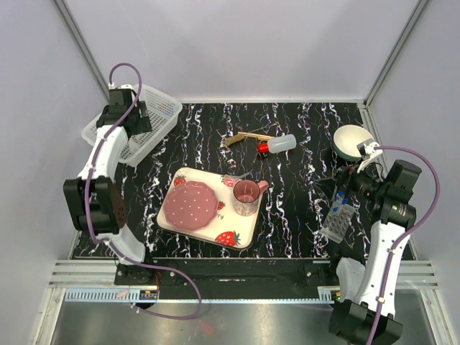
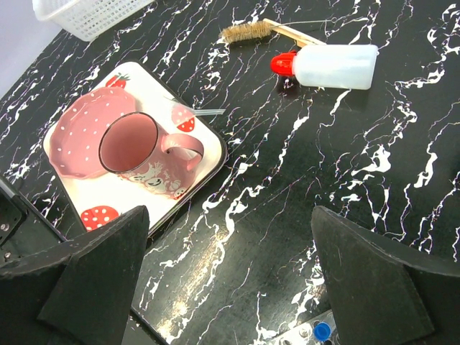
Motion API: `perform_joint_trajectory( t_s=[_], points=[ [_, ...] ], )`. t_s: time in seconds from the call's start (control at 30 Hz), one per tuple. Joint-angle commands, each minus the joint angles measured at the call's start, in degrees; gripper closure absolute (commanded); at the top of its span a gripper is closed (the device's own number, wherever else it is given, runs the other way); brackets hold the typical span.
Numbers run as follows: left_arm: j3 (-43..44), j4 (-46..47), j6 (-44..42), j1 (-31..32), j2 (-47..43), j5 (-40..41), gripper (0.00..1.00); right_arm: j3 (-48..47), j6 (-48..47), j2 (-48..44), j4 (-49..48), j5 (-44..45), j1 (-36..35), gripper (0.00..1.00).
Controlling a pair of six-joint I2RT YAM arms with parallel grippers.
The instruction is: Organize the chemistry lab equipment
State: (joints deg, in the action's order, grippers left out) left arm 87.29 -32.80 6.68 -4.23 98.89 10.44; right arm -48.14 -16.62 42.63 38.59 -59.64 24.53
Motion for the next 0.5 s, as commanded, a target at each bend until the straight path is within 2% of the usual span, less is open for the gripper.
perform_joint_trajectory(
  t_s=[0.0, 0.1, 0.13, 0.23, 0.3, 0.43, 0.47],
  points=[
    [-3.85, 7.21, 3.42, 0.01, -13.43, -2.78, 0.2, -0.02, -0.07, -1.23, -1.85, -1.8, 0.43, 0.0],
    [-8.42, 9.24, 4.48, 0.1, -20.28, -7.35, 0.09, 0.06, -1.39, -1.76, -1.15, -1.71, 0.43, 0.0],
    [-9.67, 9.5, 5.09, 0.01, -21.88, -8.23, 0.01, -0.02, -2.0, -1.76, -0.71, -1.71, 0.43, 0.0],
    [-15.81, 9.51, 8.77, -0.43, -29.61, -7.2, 0.01, -0.9, -6.21, 0.07, 2.18, -3.37, 0.34, 0.0],
    [-21.85, 9.77, 12.03, -1.74, -36.01, -5.94, 0.01, -4.57, -11.82, 3.57, 7.45, -3.99, 0.34, 0.01],
    [-31.11, 12.92, 12.4, -2.8, -45.79, -17.44, 0.01, -13.72, -20.81, 11.32, 15.89, -3.83, 0.08, 0.0],
    [-33.99, 13.37, 12.31, -2.71, -47.37, -22.43, 0.01, -17.22, -21.95, 14.81, 17.73, -3.39, -0.19, 0.0]
  ],
)
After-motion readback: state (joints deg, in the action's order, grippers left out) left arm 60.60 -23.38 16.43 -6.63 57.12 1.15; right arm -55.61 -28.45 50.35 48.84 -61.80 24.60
